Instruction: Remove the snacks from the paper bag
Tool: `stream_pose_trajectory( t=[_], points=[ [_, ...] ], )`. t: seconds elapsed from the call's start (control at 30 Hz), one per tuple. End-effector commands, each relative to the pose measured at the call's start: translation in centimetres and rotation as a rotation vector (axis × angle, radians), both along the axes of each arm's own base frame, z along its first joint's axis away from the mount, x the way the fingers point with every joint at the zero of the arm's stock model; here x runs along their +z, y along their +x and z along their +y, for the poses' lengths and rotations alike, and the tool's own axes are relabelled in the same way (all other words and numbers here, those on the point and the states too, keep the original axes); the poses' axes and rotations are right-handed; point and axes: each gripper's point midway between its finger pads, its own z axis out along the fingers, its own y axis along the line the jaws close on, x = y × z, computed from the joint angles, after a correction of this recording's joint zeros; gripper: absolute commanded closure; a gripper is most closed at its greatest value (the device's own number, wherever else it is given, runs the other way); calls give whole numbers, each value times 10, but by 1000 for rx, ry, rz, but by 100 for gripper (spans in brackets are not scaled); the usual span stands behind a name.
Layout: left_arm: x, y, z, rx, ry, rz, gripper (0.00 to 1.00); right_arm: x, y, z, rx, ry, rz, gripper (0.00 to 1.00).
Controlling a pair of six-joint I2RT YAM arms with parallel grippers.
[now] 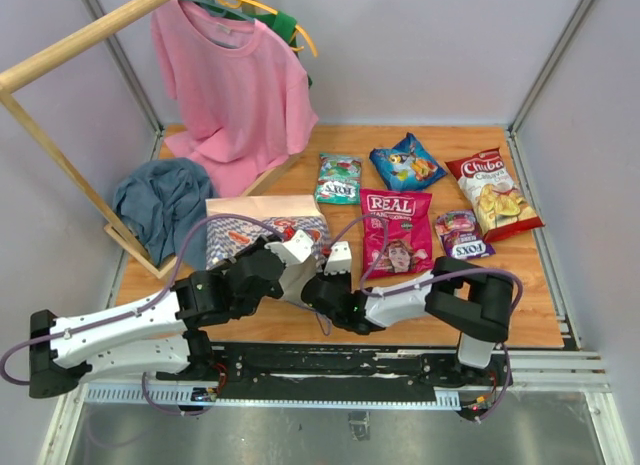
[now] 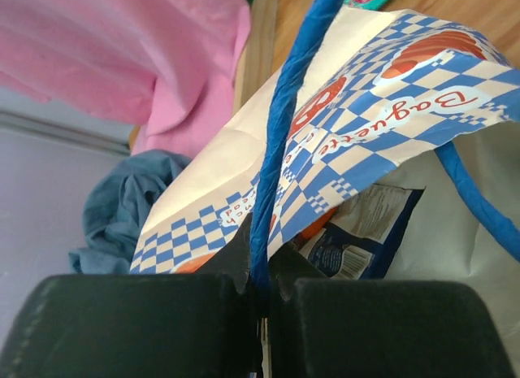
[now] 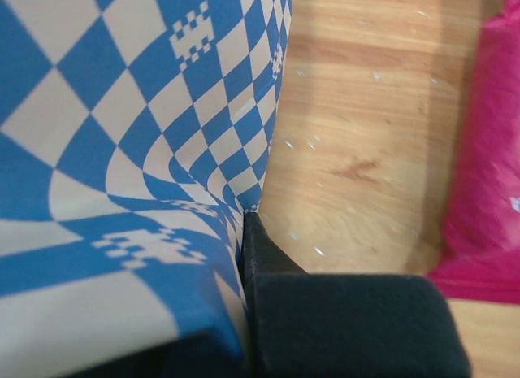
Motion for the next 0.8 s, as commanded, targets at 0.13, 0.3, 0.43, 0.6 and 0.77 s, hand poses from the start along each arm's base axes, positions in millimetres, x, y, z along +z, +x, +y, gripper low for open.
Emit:
stream_pose_trajectory(
  t=[0.13,0.3,0.43,0.6,0.77],
  points=[
    [39,13,31,162,0,-156,99,23,49,20,40,24,-89,93],
    [55,34,54,233,-74,-180,99,61,94,25,60,59,-170,91],
    [50,44,49,227,-92,-159,99,82,118,43,181,99,-186,82],
    [27,49,36,218,-96,-104,99,83,92,66,422,137,-138,43],
    [18,46,36,222,-123,-84,99,94,52,41,472,221,-76,7]
  ],
)
